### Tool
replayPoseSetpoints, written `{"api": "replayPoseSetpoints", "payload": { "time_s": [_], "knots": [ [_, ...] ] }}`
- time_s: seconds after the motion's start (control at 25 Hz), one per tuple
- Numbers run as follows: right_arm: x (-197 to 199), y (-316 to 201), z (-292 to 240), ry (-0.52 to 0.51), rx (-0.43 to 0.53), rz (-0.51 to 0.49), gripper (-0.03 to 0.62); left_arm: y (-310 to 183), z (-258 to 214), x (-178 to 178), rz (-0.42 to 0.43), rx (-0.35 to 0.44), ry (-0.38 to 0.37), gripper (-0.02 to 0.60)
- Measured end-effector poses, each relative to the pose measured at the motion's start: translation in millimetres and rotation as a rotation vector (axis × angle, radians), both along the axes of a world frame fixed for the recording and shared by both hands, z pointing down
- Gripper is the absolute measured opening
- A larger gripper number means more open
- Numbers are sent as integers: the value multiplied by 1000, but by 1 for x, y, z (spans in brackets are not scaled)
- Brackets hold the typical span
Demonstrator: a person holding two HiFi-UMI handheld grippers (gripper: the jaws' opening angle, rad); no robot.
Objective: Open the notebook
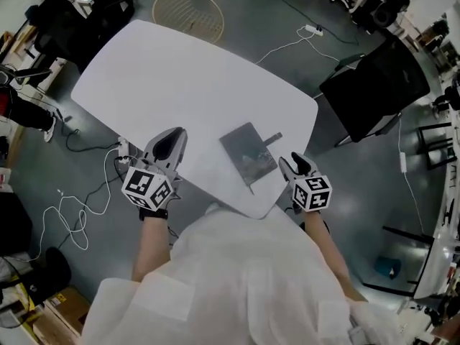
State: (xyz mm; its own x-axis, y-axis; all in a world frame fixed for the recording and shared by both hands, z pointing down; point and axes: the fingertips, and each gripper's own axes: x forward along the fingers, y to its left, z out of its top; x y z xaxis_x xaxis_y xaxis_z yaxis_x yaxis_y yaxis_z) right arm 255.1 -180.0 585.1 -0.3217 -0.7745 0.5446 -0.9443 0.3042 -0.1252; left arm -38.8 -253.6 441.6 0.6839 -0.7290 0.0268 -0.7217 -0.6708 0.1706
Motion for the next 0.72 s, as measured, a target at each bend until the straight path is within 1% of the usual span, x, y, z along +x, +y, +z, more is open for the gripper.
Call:
{"api": "replayPoseSetpoints", "payload": {
  "time_s": [0.12, 0.2, 0.28, 0.44, 0.72],
  "knots": [
    [7, -5, 20, 14, -35, -22, 184, -1, 6, 15, -18, -11, -2, 31],
    [9, -5, 34, 2, -78, -33, 178, -1, 8, 25, -24, -16, -9, 31],
    [8, -6, 46, 0, -120, -66, 175, -1, 10, 32, -30, -25, -15, 31],
    [0, -18, 64, 22, -185, -136, 179, -2, 19, 38, -44, -45, -27, 31],
    [-7, -14, 94, 52, -281, -206, 178, 0, 25, 42, -70, -62, -42, 31]
  ]
}}
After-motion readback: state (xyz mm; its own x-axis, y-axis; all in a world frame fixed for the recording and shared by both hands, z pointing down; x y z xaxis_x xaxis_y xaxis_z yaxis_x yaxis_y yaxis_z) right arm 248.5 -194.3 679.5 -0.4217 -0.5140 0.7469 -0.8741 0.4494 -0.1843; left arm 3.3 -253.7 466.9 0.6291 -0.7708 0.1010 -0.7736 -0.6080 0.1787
